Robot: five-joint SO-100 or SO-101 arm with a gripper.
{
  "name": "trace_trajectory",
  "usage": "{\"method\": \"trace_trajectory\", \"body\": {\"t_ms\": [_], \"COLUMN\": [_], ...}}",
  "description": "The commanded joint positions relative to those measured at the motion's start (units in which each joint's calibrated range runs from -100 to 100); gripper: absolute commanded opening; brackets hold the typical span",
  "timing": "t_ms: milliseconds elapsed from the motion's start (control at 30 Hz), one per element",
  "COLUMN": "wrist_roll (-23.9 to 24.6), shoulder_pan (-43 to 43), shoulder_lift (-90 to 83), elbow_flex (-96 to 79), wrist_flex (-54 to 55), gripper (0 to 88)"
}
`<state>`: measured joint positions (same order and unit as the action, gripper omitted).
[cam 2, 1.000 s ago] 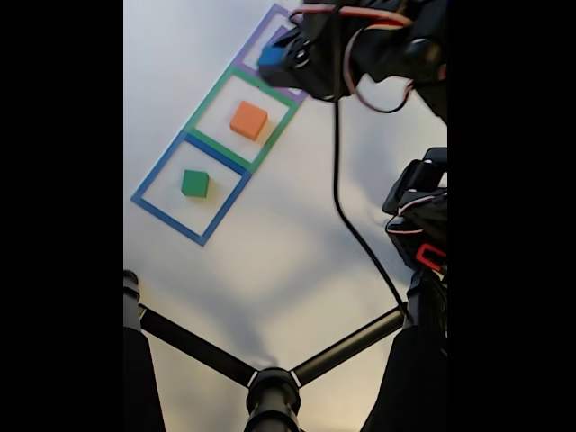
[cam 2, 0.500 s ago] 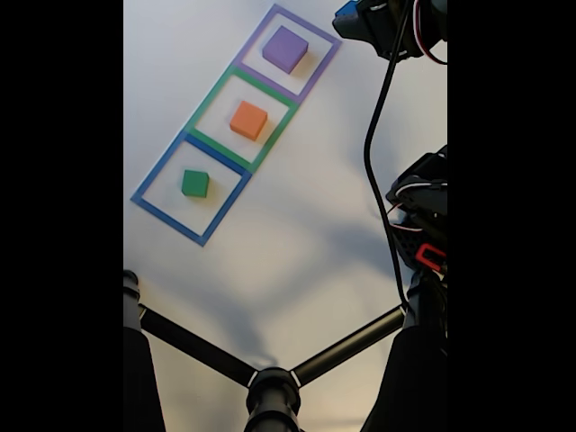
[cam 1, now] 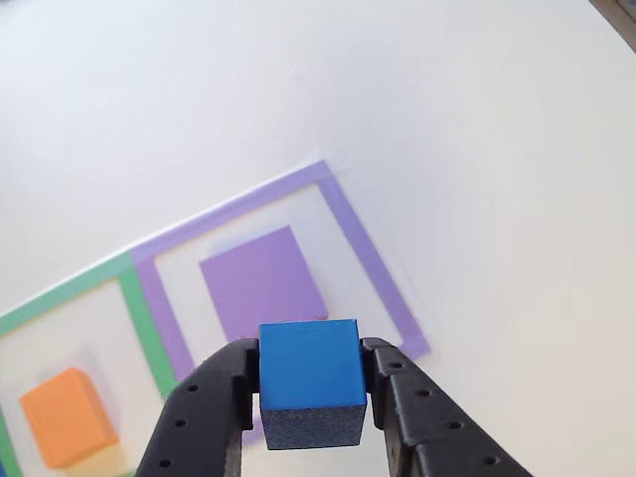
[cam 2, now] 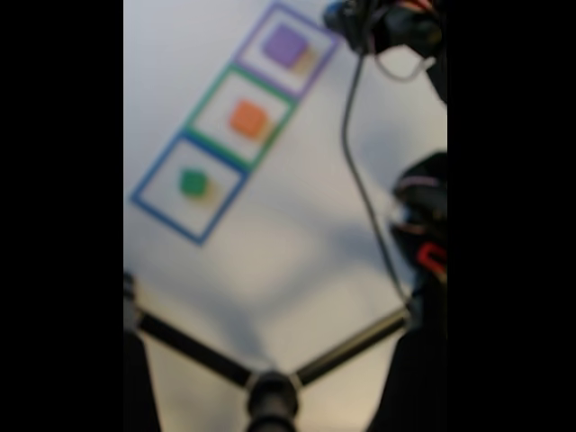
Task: Tower of hanoi
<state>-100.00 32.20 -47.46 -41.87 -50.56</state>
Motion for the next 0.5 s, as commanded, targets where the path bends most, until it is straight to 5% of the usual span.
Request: {"method": "trace_trajectory", "body": {"t_ms": [0, 467], "wrist_roll": [0.00, 0.00], "shoulder_pan": [1.39, -1.05], "shoulder_lift": [-0.14, 22.54], "elbow_flex": [-13.06, -26.41], "wrist_flex": [23.16, 65.01], "gripper": [0.0, 0.0]}}
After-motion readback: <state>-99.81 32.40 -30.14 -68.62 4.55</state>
